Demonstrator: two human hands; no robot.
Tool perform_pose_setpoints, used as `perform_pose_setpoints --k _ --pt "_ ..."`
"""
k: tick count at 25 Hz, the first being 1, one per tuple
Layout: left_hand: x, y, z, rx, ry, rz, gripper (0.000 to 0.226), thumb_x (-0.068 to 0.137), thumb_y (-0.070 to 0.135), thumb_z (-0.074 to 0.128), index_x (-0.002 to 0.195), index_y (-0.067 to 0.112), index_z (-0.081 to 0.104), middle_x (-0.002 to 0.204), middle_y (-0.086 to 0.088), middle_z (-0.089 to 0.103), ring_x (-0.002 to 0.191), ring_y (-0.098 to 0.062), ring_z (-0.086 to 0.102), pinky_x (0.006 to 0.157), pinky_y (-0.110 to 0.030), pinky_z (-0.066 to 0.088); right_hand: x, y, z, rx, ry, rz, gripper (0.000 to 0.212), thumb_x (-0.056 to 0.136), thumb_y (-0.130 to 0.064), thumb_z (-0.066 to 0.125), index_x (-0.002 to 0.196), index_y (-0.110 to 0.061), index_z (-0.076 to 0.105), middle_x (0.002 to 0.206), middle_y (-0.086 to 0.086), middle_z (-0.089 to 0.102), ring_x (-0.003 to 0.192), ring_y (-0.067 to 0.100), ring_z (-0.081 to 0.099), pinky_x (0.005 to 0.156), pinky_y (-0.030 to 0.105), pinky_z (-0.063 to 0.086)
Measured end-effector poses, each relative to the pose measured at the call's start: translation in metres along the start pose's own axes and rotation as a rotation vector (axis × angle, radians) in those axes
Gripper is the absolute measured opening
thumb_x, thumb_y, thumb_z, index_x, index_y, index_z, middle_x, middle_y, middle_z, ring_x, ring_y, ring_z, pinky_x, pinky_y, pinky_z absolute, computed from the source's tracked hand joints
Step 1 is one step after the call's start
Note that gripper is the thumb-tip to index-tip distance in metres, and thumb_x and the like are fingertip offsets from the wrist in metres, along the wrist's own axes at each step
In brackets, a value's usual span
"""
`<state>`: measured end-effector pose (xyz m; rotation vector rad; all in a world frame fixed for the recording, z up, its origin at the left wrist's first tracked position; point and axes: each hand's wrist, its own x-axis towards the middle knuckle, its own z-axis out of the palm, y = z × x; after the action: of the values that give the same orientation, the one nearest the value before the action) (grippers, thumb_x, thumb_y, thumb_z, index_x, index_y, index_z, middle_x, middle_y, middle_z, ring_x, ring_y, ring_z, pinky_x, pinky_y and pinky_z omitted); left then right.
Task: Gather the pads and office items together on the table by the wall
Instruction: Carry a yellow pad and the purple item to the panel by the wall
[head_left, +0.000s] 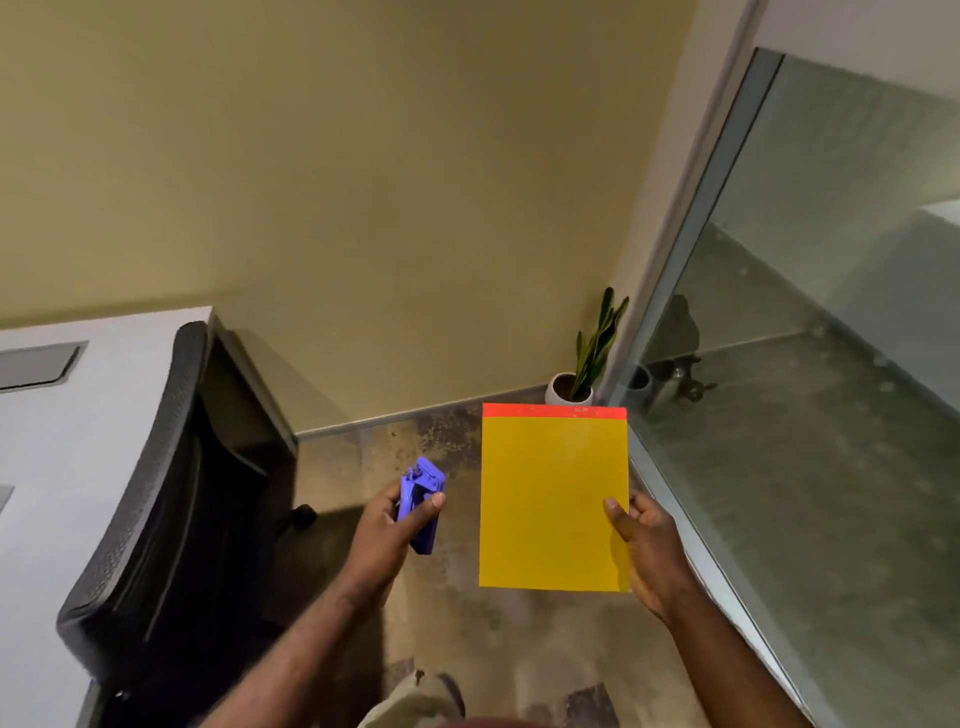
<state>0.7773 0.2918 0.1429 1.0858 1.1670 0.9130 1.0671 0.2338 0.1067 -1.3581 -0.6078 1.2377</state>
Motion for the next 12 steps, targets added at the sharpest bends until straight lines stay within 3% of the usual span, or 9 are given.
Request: perform_pose_setpoints --k 4,6,10,12 --pt "0.059 -0.004 -0.015 -0.035 0.096 0.011 0.054 0.060 0.051 0.074 0.095 0.011 0.066 0.077 0.001 0.062 0.073 -0.010 0.053 0.071 -0.028 0.042 0.078 -0.014 0.024 -0.022 -0.061 0.022 0.087 0.040 -0.054 0.090 0.112 -0.012 0.063 0.109 0.013 0.072 0.102 0.033 0.068 0.082 0.043 0.058" --pt "0.093 -0.003 -0.025 -0.058 0.133 0.012 0.053 0.061 0.049 0.075 0.099 0.012 0.067 0.077 0.004 0.064 0.074 -0.008 0.054 0.072 -0.026 0.044 0.120 -0.022 0.042 -0.056 -0.084 0.023 0.094 0.034 -0.060 0.090 0.112 -0.014 0.064 0.110 0.011 0.072 0.102 0.031 0.068 0.086 0.046 0.056" --pt "0.167 0.010 -0.053 -0.094 0.223 0.016 0.031 0.077 0.032 0.076 0.098 0.011 0.066 0.076 0.005 0.062 0.074 -0.009 0.051 0.066 -0.018 0.043 0.204 -0.041 0.086 -0.114 -0.146 0.002 0.101 0.033 -0.065 0.088 0.116 -0.014 0.063 0.112 0.008 0.072 0.105 0.028 0.067 0.090 0.046 0.054" --pt "0.198 0.024 -0.069 -0.087 0.249 0.046 0.033 0.074 0.036 0.076 0.094 0.011 0.066 0.074 0.007 0.061 0.071 -0.006 0.050 0.066 -0.020 0.042 0.240 -0.052 0.111 -0.128 -0.184 -0.009 0.101 0.036 -0.065 0.088 0.118 -0.013 0.062 0.115 0.008 0.071 0.108 0.028 0.066 0.094 0.047 0.051"
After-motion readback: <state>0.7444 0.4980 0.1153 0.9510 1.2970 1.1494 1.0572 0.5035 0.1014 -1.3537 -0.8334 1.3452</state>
